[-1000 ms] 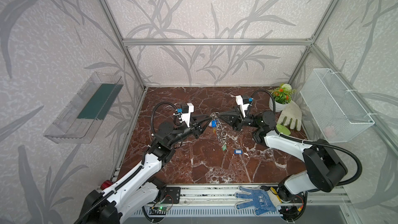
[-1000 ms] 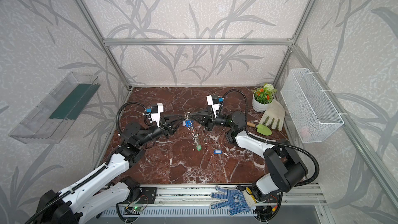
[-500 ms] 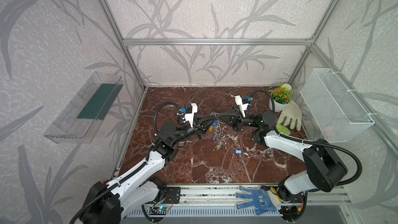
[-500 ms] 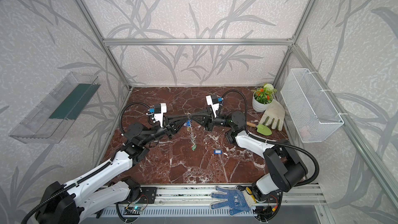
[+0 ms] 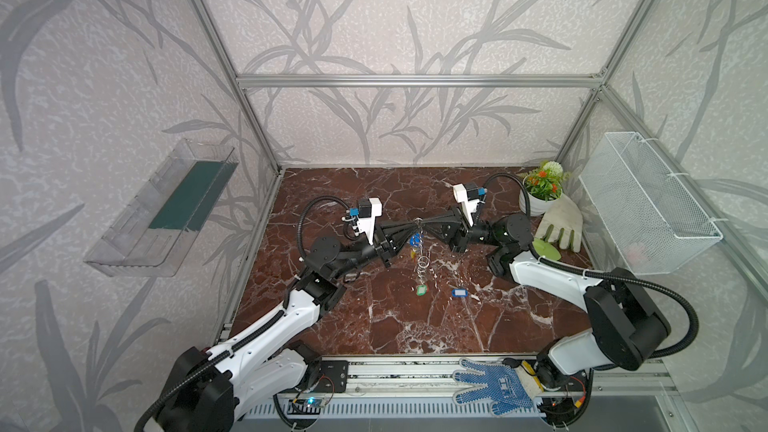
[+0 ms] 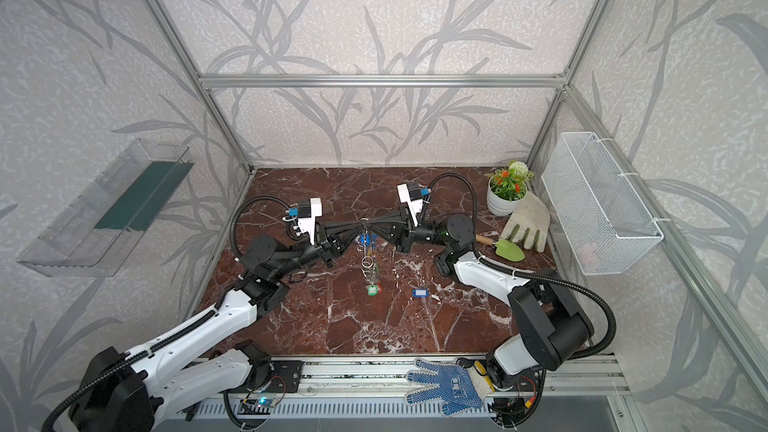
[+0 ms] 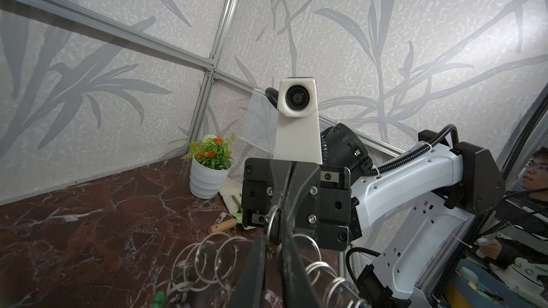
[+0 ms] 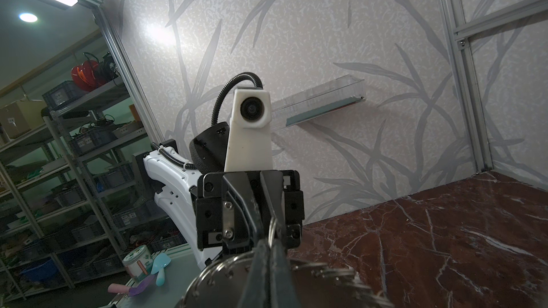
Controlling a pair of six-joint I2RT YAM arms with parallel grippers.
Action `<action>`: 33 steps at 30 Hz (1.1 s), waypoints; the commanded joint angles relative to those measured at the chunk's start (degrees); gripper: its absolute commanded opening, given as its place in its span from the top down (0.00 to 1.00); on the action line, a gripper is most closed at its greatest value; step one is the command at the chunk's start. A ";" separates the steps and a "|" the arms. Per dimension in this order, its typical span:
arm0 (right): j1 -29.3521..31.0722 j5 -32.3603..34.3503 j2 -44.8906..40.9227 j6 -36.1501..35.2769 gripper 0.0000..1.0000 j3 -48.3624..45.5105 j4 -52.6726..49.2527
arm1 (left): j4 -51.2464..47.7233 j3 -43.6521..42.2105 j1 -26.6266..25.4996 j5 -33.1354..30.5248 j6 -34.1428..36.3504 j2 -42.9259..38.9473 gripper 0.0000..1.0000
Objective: Put the keys on the keyring
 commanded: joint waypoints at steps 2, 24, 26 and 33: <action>0.70 -1.13 -1.25 0.66 1.00 2.71 4.17 | -0.24 -0.96 0.68 -7.54 -0.08 -5.49 0.80; 1.35 -1.43 -0.50 1.18 1.00 2.97 4.17 | -1.15 1.09 0.45 5.23 -0.90 -0.98 0.82; 1.41 -1.52 -0.42 1.18 1.00 2.97 4.17 | -1.42 1.09 0.45 4.95 -0.79 -1.13 0.85; 1.48 -1.43 -0.20 1.00 1.00 3.06 4.22 | -1.53 1.34 0.39 5.16 -1.08 -0.72 0.97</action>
